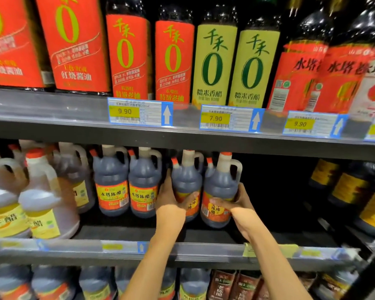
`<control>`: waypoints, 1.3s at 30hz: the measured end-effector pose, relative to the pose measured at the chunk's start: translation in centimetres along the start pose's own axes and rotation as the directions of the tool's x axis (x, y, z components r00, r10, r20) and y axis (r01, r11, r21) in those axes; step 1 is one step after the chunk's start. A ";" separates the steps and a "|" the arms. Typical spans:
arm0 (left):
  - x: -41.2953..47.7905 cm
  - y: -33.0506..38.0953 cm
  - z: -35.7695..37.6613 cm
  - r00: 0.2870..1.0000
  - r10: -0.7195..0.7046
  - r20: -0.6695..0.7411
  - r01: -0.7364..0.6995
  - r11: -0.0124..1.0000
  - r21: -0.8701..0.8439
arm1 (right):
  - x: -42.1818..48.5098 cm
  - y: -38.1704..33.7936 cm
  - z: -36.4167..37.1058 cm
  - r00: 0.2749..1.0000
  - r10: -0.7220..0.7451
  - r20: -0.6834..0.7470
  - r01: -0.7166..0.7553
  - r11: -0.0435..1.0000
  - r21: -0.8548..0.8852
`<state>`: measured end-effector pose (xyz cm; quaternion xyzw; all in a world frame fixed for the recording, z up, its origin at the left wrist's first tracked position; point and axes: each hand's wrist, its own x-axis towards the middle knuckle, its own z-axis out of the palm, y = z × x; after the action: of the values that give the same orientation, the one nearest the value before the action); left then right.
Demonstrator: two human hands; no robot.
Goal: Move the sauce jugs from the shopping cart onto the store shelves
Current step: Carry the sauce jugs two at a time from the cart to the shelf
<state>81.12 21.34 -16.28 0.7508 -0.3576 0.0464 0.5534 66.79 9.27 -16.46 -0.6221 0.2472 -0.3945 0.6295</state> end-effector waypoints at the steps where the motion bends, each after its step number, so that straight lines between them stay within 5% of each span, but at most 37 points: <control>1: -0.2 0.1 -0.1 1.000 -0.017 0.005 0.017 1.000 -0.004 | 0.1 -0.1 0.0 1.000 0.004 -0.005 -0.004 1.000 -0.021; 5: -1.1 0.6 -0.6 0.998 0.007 -0.056 -0.009 0.999 -0.032 | 1.0 -0.1 0.6 0.993 0.001 -0.119 -0.026 0.977 -0.210; 17: -0.2 0.0 -1.8 0.983 0.022 -0.180 0.006 0.987 0.158 | 2.0 0.3 1.3 0.991 -0.078 -0.106 0.044 0.956 -0.290; 20: 1.0 0.6 -2.5 0.998 -0.055 -0.028 0.062 0.868 0.493 | 2.2 0.3 1.3 0.993 -0.079 -0.088 0.050 0.954 -0.294; 23: 2.0 1.0 -3.6 0.983 -0.106 0.153 -0.043 0.671 0.740 | 2.4 0.4 1.3 0.994 -0.064 -0.086 0.038 0.961 -0.274; 39: 0.0 1.3 -5.4 0.967 -0.014 0.255 -0.195 0.602 0.774 | 0.4 -1.8 2.3 0.997 0.037 -0.075 -0.052 0.975 -0.216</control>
<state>82.07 25.81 -13.18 0.8986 -0.4004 0.1393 0.1133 68.52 10.41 -14.43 -0.6674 0.3247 -0.3724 0.5572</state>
